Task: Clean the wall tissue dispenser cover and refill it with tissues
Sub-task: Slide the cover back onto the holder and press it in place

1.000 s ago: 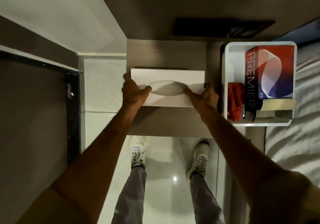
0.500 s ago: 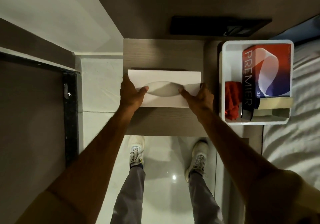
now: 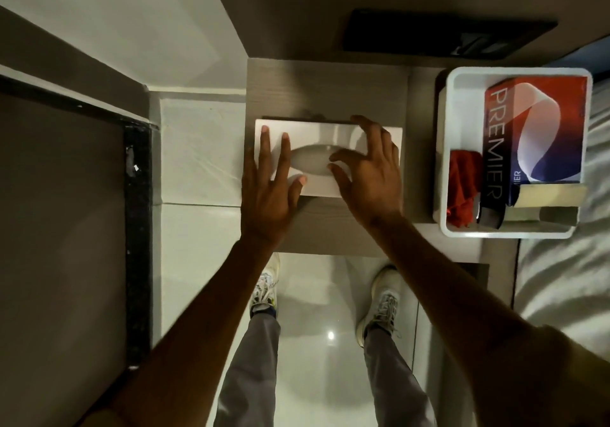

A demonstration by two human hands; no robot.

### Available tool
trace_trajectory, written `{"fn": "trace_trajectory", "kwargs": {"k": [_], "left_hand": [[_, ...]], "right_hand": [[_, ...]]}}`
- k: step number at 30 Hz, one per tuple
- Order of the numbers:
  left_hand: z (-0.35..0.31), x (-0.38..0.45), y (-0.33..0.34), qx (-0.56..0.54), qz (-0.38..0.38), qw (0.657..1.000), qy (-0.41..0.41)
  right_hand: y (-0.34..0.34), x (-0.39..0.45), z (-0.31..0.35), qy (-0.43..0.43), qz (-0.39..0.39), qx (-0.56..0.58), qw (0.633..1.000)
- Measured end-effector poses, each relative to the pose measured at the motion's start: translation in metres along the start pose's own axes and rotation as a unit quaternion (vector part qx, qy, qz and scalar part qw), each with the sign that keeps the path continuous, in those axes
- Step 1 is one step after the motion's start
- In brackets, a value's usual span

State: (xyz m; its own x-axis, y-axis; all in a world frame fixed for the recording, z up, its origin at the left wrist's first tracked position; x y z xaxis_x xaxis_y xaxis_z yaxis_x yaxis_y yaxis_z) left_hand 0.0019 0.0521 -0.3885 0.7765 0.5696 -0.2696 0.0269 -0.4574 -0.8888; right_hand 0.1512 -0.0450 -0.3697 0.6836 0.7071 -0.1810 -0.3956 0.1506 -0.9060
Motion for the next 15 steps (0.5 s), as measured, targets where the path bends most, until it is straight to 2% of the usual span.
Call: {"fn": "trace_trajectory", "kwargs": {"k": [4,7,10,15], "left_hand": [[0.005,0.001,0.007,0.056,0.027,0.998,0.000],[0.008,0.001,0.009,0.052,0.034,0.998,-0.006],[0.009,0.002,0.012,0.060,0.025,0.998,-0.001],[0.010,0.003,0.013,0.061,0.014,0.998,0.003]], "right_hand": [[0.017,0.025,0.007,0.004,0.081,-0.047,0.996],[0.021,0.036,0.012,0.006,0.079,-0.040,0.996],[0.023,0.037,0.017,-0.032,0.069,-0.099,0.992],[0.015,0.031,0.017,-0.041,0.077,-0.080,0.993]]}}
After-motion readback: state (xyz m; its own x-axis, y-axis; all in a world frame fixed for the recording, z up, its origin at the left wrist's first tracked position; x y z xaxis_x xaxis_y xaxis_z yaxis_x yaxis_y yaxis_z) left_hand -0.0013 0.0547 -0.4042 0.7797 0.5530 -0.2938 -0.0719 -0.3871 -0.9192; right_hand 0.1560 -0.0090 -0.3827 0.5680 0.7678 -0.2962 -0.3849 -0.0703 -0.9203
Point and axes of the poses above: each hand's wrist, its own x-axis towards the middle knuckle, its own y-axis out of the palm, z = x × y, the point moved 3 cm from there along x, towards the middle knuckle, and after that the axes turned 8 degrees about y, right-handed, at the moved point
